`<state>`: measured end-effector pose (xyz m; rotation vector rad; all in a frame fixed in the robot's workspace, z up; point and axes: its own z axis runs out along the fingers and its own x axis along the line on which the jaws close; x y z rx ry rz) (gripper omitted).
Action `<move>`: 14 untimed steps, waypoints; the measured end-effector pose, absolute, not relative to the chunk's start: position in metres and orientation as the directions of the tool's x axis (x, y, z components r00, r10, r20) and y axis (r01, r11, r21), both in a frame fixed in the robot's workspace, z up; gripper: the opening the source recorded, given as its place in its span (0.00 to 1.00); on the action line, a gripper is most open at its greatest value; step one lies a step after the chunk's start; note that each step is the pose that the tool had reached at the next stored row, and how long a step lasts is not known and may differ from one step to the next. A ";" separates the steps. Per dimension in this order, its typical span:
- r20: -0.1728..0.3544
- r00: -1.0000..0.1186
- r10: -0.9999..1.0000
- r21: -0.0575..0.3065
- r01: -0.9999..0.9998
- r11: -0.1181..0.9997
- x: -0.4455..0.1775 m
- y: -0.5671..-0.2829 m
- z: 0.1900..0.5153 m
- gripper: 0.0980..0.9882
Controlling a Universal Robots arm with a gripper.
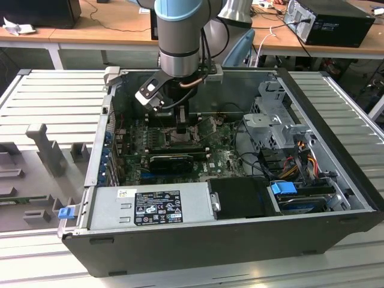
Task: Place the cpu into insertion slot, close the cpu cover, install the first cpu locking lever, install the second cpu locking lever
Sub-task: 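Place the cpu into insertion slot, then close the cpu cover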
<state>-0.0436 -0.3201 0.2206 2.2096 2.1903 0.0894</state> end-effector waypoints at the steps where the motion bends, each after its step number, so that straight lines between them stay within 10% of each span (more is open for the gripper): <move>1: 0.020 0.008 1.000 0.061 0.998 -0.009 -0.044 -0.320 0.222 0.01; 14: 0.020 0.009 1.000 0.059 0.998 -0.010 -0.019 -0.321 0.226 0.01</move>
